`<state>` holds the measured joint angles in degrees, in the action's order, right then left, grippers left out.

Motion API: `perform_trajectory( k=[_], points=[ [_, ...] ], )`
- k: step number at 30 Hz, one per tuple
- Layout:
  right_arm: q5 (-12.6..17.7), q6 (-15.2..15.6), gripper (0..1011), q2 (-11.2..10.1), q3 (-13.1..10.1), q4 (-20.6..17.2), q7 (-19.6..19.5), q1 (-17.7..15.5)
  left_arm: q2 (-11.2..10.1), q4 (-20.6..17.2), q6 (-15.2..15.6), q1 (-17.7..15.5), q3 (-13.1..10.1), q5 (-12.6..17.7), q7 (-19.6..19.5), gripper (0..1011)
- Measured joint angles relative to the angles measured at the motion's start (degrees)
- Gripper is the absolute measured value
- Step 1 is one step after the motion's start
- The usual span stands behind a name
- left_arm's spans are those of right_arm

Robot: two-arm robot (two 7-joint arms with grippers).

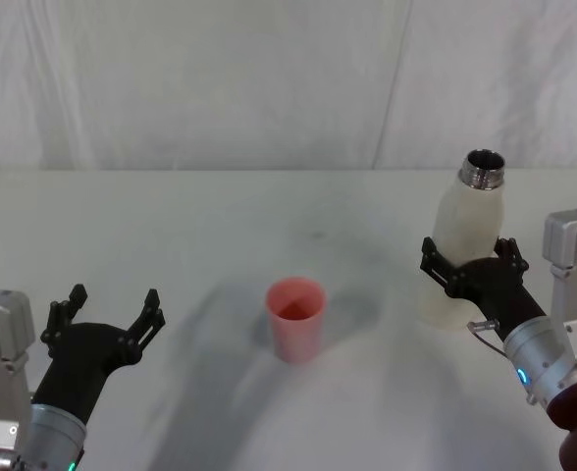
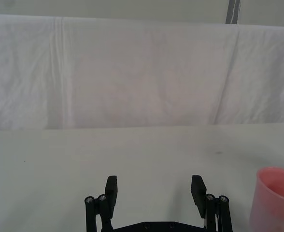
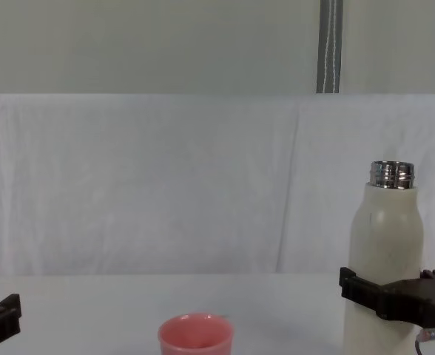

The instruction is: Grasp the thermos with one hand and pour water into the cup lid.

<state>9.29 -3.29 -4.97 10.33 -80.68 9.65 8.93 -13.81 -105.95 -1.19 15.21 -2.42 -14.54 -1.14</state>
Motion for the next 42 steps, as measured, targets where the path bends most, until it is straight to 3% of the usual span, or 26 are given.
perform_trajectory(
  k=[27, 42],
  points=[
    [-0.16, 0.01, 950, -0.12, -0.06, -0.98, -0.26, -0.68, 0.0, 0.0, 0.0, 0.0, 0.01, 0.0, 0.0, 1001],
    [-9.34, 3.67, 950, -4.63, 2.14, -9.58, -1.74, -2.15, 0.0, 0.0, 0.0, 0.0, 0.0, 0.0, 0.0, 1001]
  ],
)
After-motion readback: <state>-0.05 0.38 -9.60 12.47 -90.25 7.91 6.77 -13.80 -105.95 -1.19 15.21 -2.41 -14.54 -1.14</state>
